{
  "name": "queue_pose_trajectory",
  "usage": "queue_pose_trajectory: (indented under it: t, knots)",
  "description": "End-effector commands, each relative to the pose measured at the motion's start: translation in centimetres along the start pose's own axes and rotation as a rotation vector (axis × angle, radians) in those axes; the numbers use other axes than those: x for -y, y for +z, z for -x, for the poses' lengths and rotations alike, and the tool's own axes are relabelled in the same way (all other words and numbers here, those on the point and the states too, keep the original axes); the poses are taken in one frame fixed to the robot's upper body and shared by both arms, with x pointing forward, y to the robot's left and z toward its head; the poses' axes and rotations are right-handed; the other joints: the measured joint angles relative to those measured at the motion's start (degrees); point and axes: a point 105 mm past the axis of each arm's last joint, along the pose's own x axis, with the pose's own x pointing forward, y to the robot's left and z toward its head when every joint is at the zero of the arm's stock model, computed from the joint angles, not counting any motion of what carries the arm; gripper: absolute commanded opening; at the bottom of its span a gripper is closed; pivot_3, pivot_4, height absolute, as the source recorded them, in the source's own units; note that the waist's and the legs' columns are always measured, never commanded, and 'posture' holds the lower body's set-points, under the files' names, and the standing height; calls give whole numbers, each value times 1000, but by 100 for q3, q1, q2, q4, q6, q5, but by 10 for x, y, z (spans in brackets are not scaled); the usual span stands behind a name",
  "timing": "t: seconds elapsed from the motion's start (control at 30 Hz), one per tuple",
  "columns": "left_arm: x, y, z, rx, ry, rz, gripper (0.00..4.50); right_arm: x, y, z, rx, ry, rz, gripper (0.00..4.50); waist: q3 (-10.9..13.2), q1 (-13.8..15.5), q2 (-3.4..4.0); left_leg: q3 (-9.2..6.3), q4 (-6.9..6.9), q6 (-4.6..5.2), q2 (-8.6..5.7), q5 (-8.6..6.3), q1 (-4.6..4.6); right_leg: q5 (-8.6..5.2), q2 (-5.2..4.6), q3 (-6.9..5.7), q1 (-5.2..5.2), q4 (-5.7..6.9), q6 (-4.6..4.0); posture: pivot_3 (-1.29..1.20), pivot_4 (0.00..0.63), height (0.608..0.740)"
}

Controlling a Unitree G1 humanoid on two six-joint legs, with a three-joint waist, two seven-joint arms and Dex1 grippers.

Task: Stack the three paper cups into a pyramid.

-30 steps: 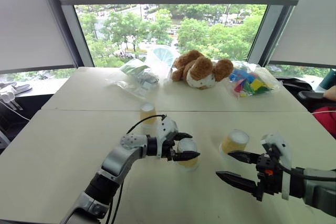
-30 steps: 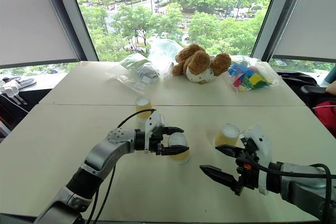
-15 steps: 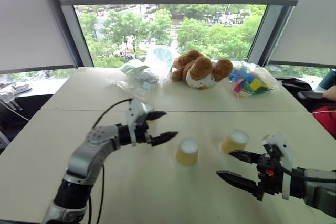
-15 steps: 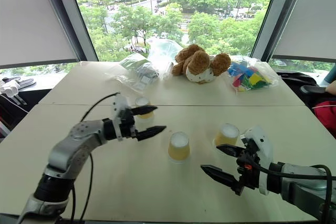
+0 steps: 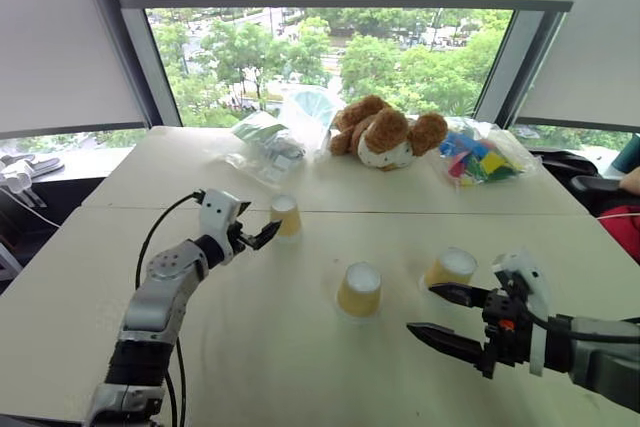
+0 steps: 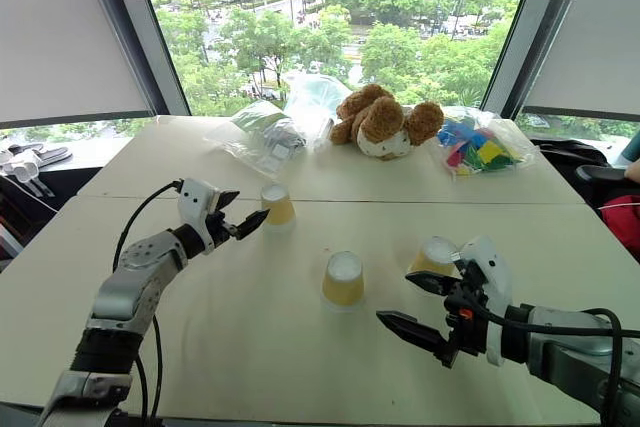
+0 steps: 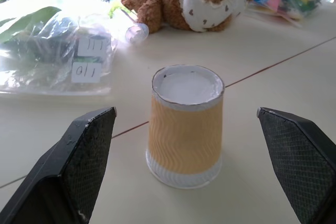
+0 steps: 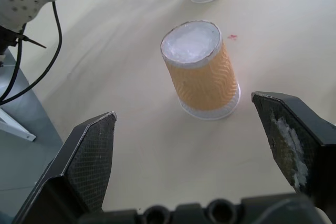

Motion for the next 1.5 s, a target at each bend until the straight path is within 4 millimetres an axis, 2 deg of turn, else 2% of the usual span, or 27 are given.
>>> queue_pose_trajectory:
  t: [0.03,0.27,0.67,0.83,0.93,1.03,1.13,1.3,1.5]
  knots:
    - [0,9,-11,43,-14,-44,4434,-1,10,2,48,-23,35,4500,0,-4,-1,0,0,0,0,0,0,0,-1,0,0,0,0,0,150,740]
    - [-9,8,-28,41,-11,-62,4434,7,27,12,173,-127,40,4500,4,-7,-6,1,0,0,0,0,-3,1,0,0,-6,4,1,0,150,740]
    - [0,0,-50,15,-68,-42,4434,2,28,14,168,-137,39,4500,6,-8,-9,2,0,0,-1,0,-3,2,3,-2,-6,6,4,0,150,740]
    - [1,0,-54,27,-71,-44,2340,1,29,16,169,-150,44,4500,6,-12,-11,1,0,0,0,0,-3,2,4,-2,-7,9,4,0,150,740]
    - [1,4,-53,53,-74,-42,2277,1,29,16,167,-153,44,4500,6,-12,-11,2,0,0,0,0,-3,2,3,-1,-8,9,4,0,150,740]
    - [5,23,-42,136,-132,-17,2277,2,29,18,163,-159,46,4500,7,-15,-11,1,0,0,0,0,-4,2,3,-1,-8,10,4,0,150,740]
    - [33,37,-17,152,-312,-11,2277,3,28,21,153,-165,45,4500,7,-32,-11,2,-3,0,4,0,-9,2,-2,5,-16,11,4,0,150,740]
    - [84,26,29,51,-528,-27,2277,5,26,23,138,-158,39,4500,6,-29,-4,2,-8,-1,8,0,-3,2,-7,10,-12,10,4,0,150,740]
    - [98,17,38,23,-520,27,2277,6,25,21,125,-148,37,4500,7,6,-6,0,5,-8,3,4,1,2,-13,5,5,7,3,0,150,740]
